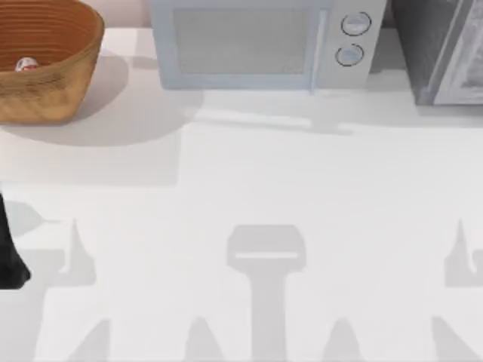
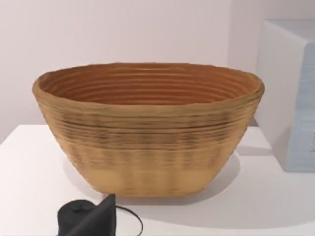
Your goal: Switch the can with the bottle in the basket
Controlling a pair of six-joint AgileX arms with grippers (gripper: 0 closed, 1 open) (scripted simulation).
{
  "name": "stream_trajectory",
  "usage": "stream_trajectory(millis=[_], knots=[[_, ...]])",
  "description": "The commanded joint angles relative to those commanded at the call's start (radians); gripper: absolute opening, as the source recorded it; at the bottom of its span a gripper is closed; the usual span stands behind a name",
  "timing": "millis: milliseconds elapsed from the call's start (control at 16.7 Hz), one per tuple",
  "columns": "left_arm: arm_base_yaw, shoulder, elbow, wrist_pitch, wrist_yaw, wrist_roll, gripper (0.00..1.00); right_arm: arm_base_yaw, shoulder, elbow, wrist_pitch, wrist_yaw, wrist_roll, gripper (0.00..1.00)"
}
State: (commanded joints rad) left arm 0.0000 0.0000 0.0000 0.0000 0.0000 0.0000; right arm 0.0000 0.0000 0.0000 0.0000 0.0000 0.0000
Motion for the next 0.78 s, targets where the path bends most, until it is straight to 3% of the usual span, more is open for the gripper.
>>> stream_trajectory(millis=[360, 780], knots=[[0.007, 0.095, 0.080, -0.056, 0.003, 0.006, 1.00, 0.000, 0.000, 0.000, 0.000, 0.000, 0.000, 1.00], [0.023, 0.574, 0.537, -0.309, 0.049, 0.037, 1.00, 0.000, 0.000, 0.000, 0.000, 0.000, 0.000, 1.00]])
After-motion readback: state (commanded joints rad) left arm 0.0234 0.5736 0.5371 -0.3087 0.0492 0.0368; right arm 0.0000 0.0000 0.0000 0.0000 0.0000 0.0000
